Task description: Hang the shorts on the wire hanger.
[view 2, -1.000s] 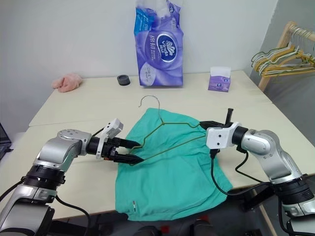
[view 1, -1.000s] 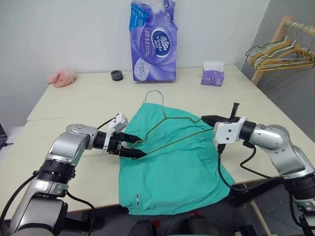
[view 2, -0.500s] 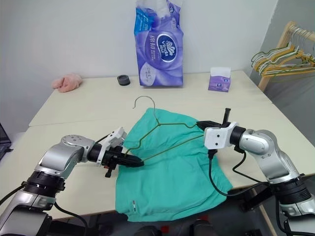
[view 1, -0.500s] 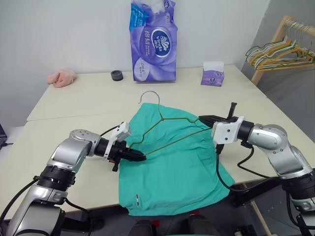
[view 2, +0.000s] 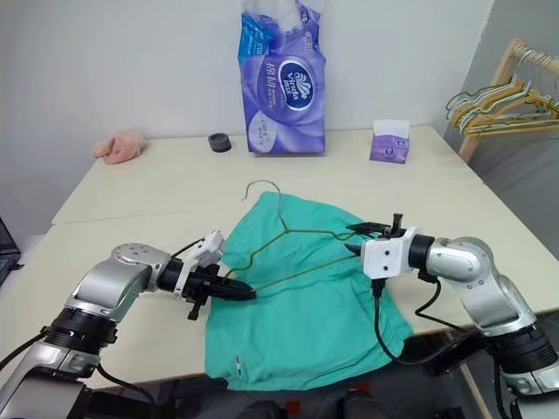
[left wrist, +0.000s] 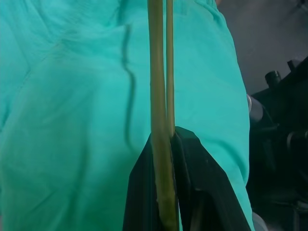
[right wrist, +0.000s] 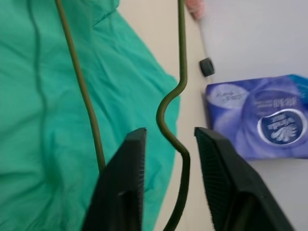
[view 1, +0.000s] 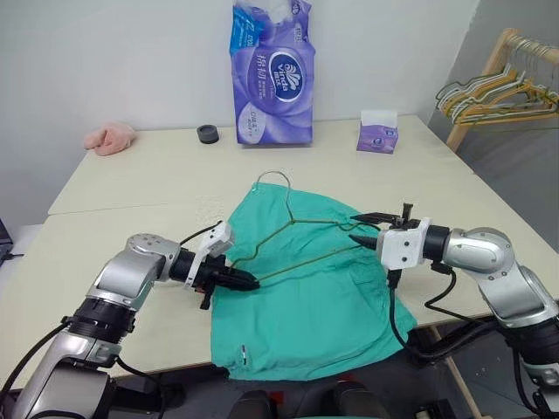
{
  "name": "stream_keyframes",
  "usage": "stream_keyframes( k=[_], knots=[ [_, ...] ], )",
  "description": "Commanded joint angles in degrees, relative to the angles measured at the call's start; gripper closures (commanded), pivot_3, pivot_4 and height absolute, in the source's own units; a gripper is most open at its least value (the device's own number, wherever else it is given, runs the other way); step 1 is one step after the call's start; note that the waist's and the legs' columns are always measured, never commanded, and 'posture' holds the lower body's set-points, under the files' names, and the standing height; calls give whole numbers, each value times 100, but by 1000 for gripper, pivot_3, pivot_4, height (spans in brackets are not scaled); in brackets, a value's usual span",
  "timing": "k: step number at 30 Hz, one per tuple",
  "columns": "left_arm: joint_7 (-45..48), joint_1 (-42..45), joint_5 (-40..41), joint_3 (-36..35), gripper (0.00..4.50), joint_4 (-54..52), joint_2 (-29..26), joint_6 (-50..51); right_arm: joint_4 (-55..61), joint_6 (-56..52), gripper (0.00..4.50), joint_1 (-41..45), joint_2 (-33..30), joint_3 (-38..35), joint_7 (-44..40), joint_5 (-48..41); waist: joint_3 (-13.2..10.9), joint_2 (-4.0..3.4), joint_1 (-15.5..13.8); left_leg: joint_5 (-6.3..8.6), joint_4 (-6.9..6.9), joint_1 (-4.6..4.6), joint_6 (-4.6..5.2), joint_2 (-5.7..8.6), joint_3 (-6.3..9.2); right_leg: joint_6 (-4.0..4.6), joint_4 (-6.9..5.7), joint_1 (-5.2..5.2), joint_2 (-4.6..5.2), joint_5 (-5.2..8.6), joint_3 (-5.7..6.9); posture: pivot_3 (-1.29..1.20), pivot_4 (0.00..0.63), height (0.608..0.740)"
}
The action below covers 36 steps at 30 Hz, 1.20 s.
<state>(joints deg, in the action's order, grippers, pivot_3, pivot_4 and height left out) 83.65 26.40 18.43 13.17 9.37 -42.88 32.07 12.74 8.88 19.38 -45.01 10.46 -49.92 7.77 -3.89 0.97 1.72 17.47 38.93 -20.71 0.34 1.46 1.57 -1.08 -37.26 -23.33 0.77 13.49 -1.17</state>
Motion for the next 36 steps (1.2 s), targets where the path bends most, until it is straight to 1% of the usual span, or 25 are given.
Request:
stream_keyframes(
  k=[1, 2, 3, 6, 9, 10, 13, 16, 19, 22, 25, 30, 33, 36],
  knots=[
    [-332, 96, -172, -92, 4500, -117, 63, -307, 575, -898, 1423, -127, -302, -243, -494, -466, 0, -1, -11, 0, 1, 0, 0, 0, 2, 0, 0, 0, 0, 0, 1, -53, 41, 740],
    [-559, 166, -305, -124, 4500, -25, 129, -480, 776, -1408, 1097, -188, -467, -391, -699, -739, -1, -3, -23, 0, 1, 0, 0, 0, 2, 0, 0, 0, 0, 0, 1, -52, 43, 740],
    [-740, 226, -420, -144, 4500, 53, 177, -627, 950, -1871, 1097, -234, -598, -518, -843, -982, -2, -3, -27, 0, 2, 0, 0, 0, 2, 0, 0, 2, 1, 0, 2, -52, 43, 740],
    [-907, 301, -609, -136, 4500, 145, 214, -973, 1314, -2742, 1097, -295, -805, -761, -1016, -1495, -1, -1, -32, 0, 4, 0, 0, 0, 2, -1, 1, 2, 3, 0, 3, -55, 44, 740],
    [-1160, 434, -1162, 74, 4500, 60, 169, -1796, 1681, -4509, 1097, -316, -798, -1049, -897, -2308, -1, 0, -23, 0, 2, 1, 0, -2, 7, 0, 1, 3, 3, 0, 7, -65, 48, 740],
    [-1161, 448, -1265, 131, 4500, -7, 152, -1932, 1740, -4853, 1097, -290, -798, -1034, -785, -2333, -1, 0, -23, 0, 2, 1, 0, -2, 7, 0, 1, 3, 3, 0, 7, -67, 49, 740],
    [-1072, 478, -1224, 149, 4500, -310, 188, -1797, 1957, -5430, 1097, -218, -915, -835, -730, -2432, -3, -4, -17, 0, 1, 0, 0, -2, 5, 0, 2, 3, 6, 0, 5, -67, 51, 740],
    [-1025, 486, -1275, 189, 4500, -465, 171, -1822, 2019, -5648, 1097, -130, -919, -638, -656, -2435, -3, -3, -13, 1, 1, 0, 1, -1, 5, -1, 3, 3, 6, 0, 6, -67, 50, 740],
    [-944, 498, -1357, 275, 4500, -649, 108, -1869, 1772, -5602, 1097, 32, -930, -229, -494, -2111, -3, -3, -5, 1, 1, 0, 1, -2, 3, -2, 4, 3, 5, 1, 7, -64, 49, 740],
    [-900, 503, -1453, 340, 4500, -718, 57, -1924, 1570, -5527, 1097, 191, -959, 5, -444, -1932, -3, -3, -3, 0, 1, 0, 1, -2, 1, -2, 5, 2, 5, 1, 8, -56, 42, 740],
    [-919, 498, -1588, 366, 4500, -704, 12, -1981, 1729, -5629, 1097, 127, -1227, -217, -810, -2258, -4, -5, -10, 0, 1, -1, 1, -1, 1, -2, 5, 2, 5, 1, 7, -56, 42, 740],
    [-976, 466, -1644, 324, 4500, -663, 2, -1967, 1974, -5764, 1097, -159, -1700, -1052, -1382, -3055, -4, -4, -31, 1, 2, -3, 1, 0, 5, -3, 7, 2, 5, 0, 11, -37, 39, 740],
    [-958, 429, -1626, 314, 4500, -722, -7, -1924, 1927, -5781, 1097, -224, -1756, -1320, -1292, -3167, -3, -2, -29, 1, 2, -2, 1, -2, 6, -4, 7, 4, 5, 0, 13, -43, 38, 740],
    [-915, 439, -1610, 329, 4500, -750, 0, -1914, 1838, -5833, 1097, -168, -1672, -1103, -969, -2993, -3, -2, -20, 0, 2, -1, 1, -2, 4, -4, 6, 4, 5, 0, 11, -54, 36, 740]
  ],
)
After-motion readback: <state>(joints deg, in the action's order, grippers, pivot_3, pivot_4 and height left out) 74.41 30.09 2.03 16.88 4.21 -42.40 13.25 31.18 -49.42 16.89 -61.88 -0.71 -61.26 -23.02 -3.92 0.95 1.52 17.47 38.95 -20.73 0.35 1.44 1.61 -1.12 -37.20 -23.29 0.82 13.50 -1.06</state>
